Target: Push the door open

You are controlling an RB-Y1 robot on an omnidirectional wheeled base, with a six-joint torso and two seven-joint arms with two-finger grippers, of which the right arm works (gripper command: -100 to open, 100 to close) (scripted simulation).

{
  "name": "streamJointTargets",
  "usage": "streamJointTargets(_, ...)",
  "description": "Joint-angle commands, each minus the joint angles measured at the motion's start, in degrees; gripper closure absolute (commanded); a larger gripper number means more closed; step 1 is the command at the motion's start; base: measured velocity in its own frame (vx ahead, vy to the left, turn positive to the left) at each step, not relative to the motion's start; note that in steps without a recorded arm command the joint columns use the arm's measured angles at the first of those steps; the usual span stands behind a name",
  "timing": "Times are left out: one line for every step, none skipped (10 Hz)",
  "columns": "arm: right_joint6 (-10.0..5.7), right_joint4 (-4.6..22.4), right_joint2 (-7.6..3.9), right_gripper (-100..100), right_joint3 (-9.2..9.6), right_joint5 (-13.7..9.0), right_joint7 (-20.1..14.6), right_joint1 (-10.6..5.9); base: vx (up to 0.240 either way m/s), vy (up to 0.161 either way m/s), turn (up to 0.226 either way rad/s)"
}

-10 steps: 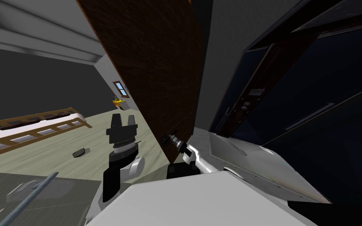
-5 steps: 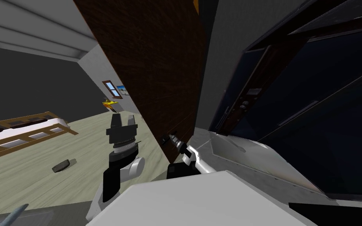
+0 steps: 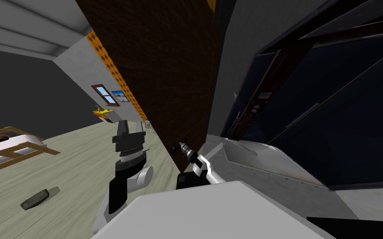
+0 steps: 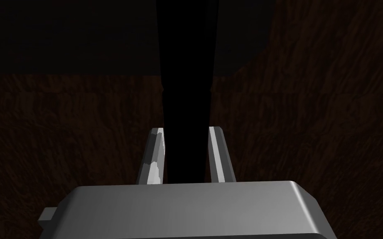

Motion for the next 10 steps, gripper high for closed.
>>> streamJointTargets(0.27, -0.38, 0.71, 100, -1.21, 0.93, -0.09, 0.55, 0.073, 0.222, -0.142)
streamJointTargets(0.39, -0.65, 1.18, 100, -1.48, 1.39, -0.17, 0.92, 0.063, 0.183, -0.147)
streamJointTargets(0.50, -0.88, 1.62, 100, -1.73, 1.81, -0.25, 1.25, 0.053, 0.178, -0.113)
streamJointTargets(0.61, -1.14, 2.18, 100, -2.00, 2.27, -0.33, 1.62, 0.052, 0.196, -0.106)
streamJointTargets(0.62, -1.04, 1.67, 100, -1.85, 1.96, -0.31, 1.51, 0.029, 0.086, -0.044)
streamJointTargets(0.63, -0.97, 0.40, 100, -3.03, 1.75, 0.08, 1.38, 0.053, 0.114, -0.047)
streamJointTargets(0.63, -0.87, -0.05, 100, -3.55, 1.63, 0.29, 1.33, 0.079, 0.170, -0.104)
streamJointTargets(0.63, -0.75, -0.40, 100, -4.14, 1.50, 0.53, 1.29, 0.062, 0.177, -0.087)
streamJointTargets(0.64, -0.63, -0.63, 100, -4.77, 1.35, 0.79, 1.24, 0.065, 0.183, -0.080)
streamJointTargets(0.64, -0.50, -0.70, 100, -5.45, 1.19, 1.07, 1.18, 0.090, 0.184, -0.090)
